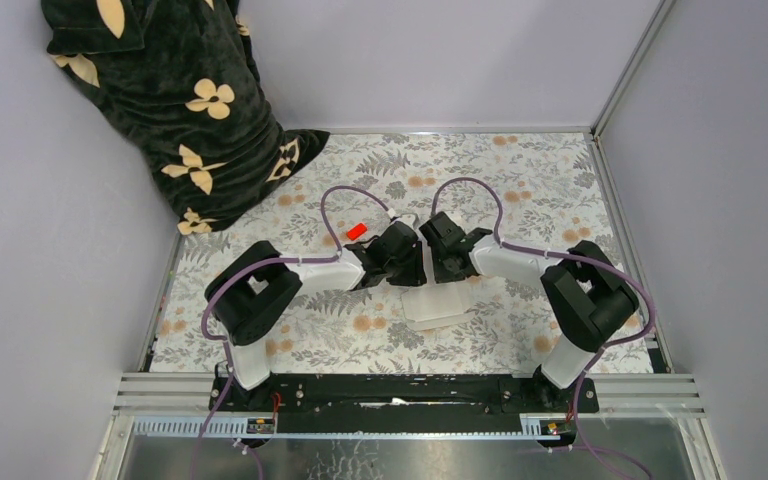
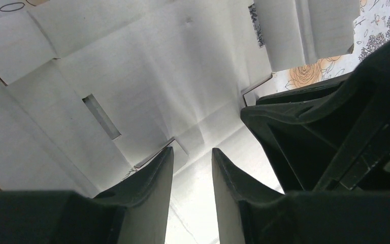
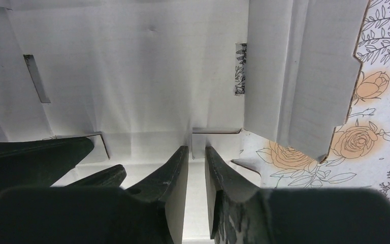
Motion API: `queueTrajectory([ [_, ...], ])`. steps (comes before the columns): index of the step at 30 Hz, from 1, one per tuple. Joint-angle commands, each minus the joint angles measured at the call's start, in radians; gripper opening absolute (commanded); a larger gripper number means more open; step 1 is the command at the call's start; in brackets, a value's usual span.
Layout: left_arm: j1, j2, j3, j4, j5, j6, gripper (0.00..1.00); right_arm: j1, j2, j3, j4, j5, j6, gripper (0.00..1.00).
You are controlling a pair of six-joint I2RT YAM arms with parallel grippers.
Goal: Fold the paper box
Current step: Fold the paper box at the center of the board.
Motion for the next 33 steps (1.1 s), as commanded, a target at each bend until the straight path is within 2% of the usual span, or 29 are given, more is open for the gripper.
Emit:
queueTrajectory([
  [1,-0.019,0.104,-0.042,-0.181,0.015,0.032,0.41,0.015,0.096,-0.033,0.012,-0.042,0.014,0.27],
  [9,-0.018,0.082,-0.028,-0.219,0.006,0.047,0.41,0.014,0.115,0.001,-0.002,-0.080,0.000,0.28],
  [24,-0.018,0.043,-0.088,-0.177,0.021,0.051,0.41,0.016,0.107,0.082,-0.053,-0.144,-0.009,0.30],
  [30,-0.013,-0.013,-0.044,-0.247,-0.005,0.075,0.42,0.018,-0.050,0.120,-0.124,-0.139,-0.018,0.34],
  [33,0.002,-0.071,0.016,-0.304,-0.008,0.086,0.44,0.017,-0.128,0.179,-0.171,-0.126,-0.036,0.40],
])
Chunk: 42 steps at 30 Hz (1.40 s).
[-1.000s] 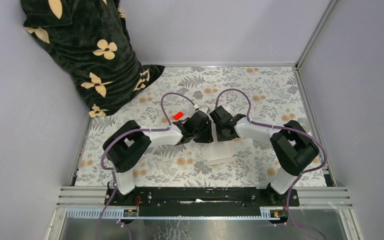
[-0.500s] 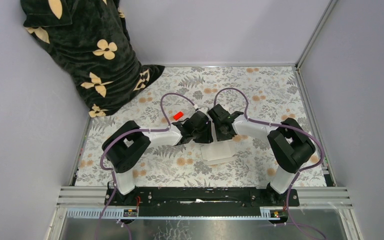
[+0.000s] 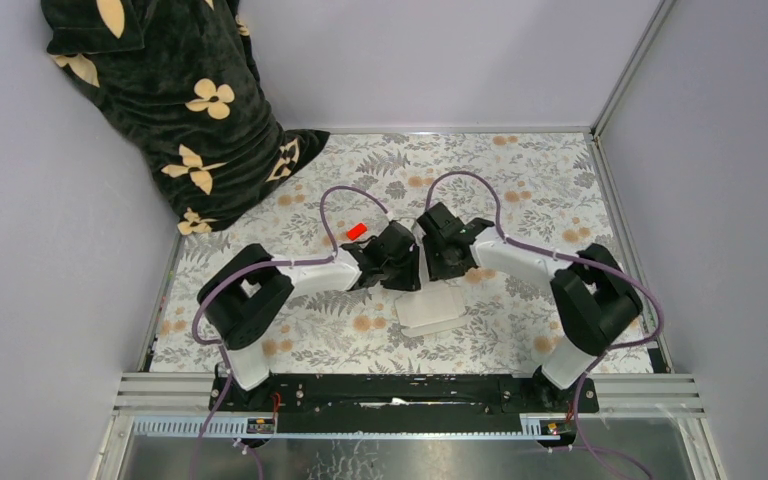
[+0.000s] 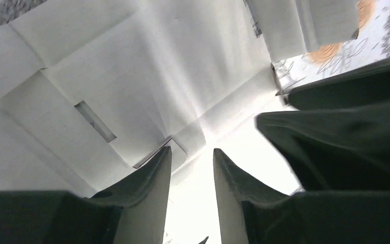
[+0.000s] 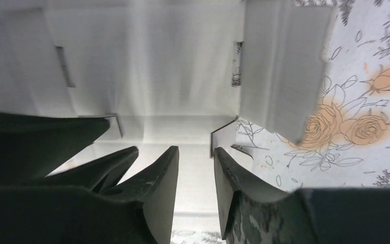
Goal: Fold the paper box
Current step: Fold the paper box at the center of the board.
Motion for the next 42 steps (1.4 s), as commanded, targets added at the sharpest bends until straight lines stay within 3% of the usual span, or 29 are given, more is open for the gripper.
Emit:
queueTrajectory([
  [1,0.010,-0.048,0.048,-0.265,-0.007,0.048,0.44,0.012,-0.140,0.119,-0.065,-0.034,-0.019,0.41],
  [7,0.056,-0.098,0.220,-0.374,0.017,0.078,0.49,-0.011,-0.128,0.273,-0.124,-0.015,-0.088,0.45],
  [13,0.168,-0.089,0.331,-0.443,0.024,0.110,0.56,-0.152,-0.045,0.312,-0.051,-0.120,-0.133,0.45],
  [17,0.264,-0.088,0.306,-0.426,0.017,0.103,0.53,-0.230,0.063,0.372,-0.064,-0.135,-0.183,0.44],
  [24,0.348,-0.049,0.261,-0.386,0.016,0.102,0.50,-0.311,0.148,0.399,0.001,-0.296,-0.202,0.43],
  [42,0.359,-0.009,0.135,-0.214,0.167,0.058,0.48,-0.314,0.202,0.310,0.040,-0.355,-0.250,0.42],
])
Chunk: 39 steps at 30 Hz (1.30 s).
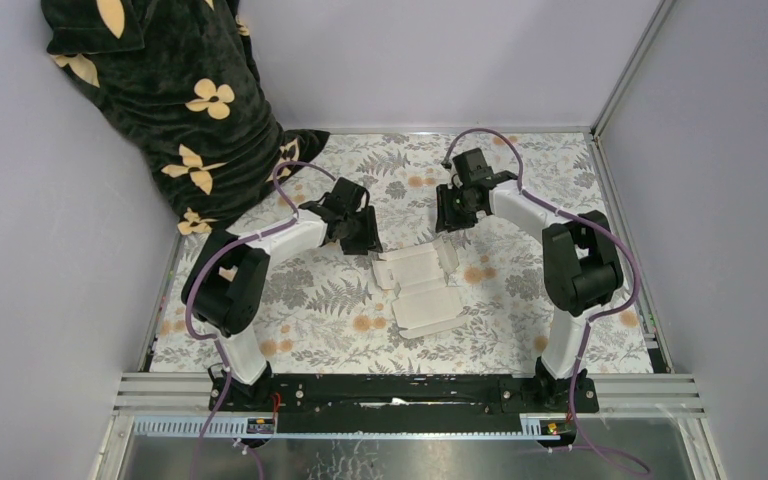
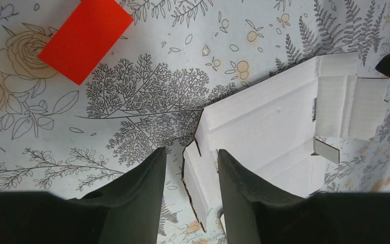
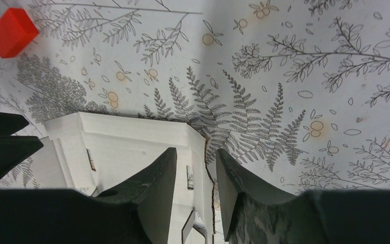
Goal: Fold the paper box
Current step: Fold the paper box at the center of the board.
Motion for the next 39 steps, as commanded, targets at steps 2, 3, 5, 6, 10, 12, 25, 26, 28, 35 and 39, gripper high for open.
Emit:
queueTrajectory([
  [2,0.003,0.014,-0.018,0.085,0.046,-0.018,0.48,0.002,0.010,-0.023,0.016,-0.016,-0.024,0.42],
  [3,0.002,0.017,-0.016,0.088,0.050,-0.019,0.48,0.003,0.012,-0.026,0.017,-0.016,-0.024,0.41],
  [5,0.001,0.023,-0.009,0.092,0.053,-0.021,0.48,0.002,0.016,-0.028,0.016,-0.015,-0.024,0.41],
  [6,0.000,0.026,-0.004,0.092,0.055,-0.021,0.48,0.002,0.018,-0.028,0.018,-0.016,-0.024,0.41],
  [10,0.000,0.041,0.018,0.086,0.056,-0.019,0.48,0.001,0.028,-0.023,0.021,-0.026,-0.023,0.40],
  [12,-0.001,0.048,0.031,0.084,0.059,-0.019,0.48,0.002,0.035,-0.017,0.019,-0.028,-0.023,0.39],
  [25,-0.002,0.090,0.110,0.055,0.064,-0.011,0.47,0.004,0.054,-0.003,0.012,-0.041,-0.023,0.31],
  [26,-0.002,0.093,0.111,0.056,0.064,-0.012,0.47,0.004,0.054,-0.001,0.011,-0.041,-0.024,0.31],
  [28,-0.004,0.095,0.112,0.056,0.067,-0.012,0.46,0.004,0.054,0.002,0.008,-0.041,-0.024,0.31],
  [35,-0.005,0.077,0.092,0.057,0.049,-0.009,0.46,0.004,0.056,0.020,-0.006,-0.043,-0.024,0.29],
  [39,-0.004,0.062,0.089,0.039,0.025,-0.002,0.46,0.003,0.052,0.023,-0.014,-0.038,-0.028,0.28],
])
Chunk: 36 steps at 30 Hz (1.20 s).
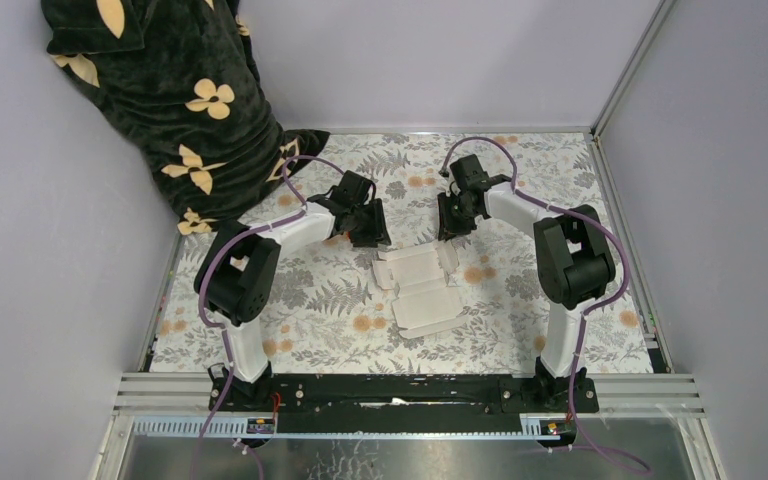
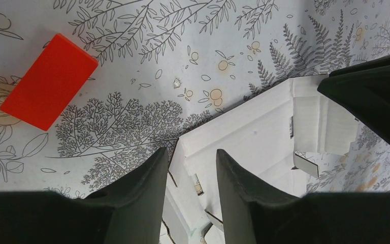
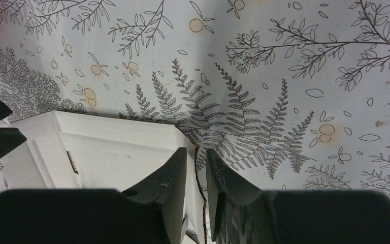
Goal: Fold the paper box
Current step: Fold the paper box at the center of the board.
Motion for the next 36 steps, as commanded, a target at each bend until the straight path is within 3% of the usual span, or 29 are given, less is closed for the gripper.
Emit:
queueTrajectory([
  [1,-0.002,-0.031,0.004,-0.004,-0.028,0.011,0.46,0.003,-0.008,0.042,-0.014,-0.028,-0.016,0.28],
  [36,-0.003,-0.008,-0.002,0.016,0.005,0.005,0.46,0.048,0.009,0.070,-0.030,-0.007,0.005,0.15],
])
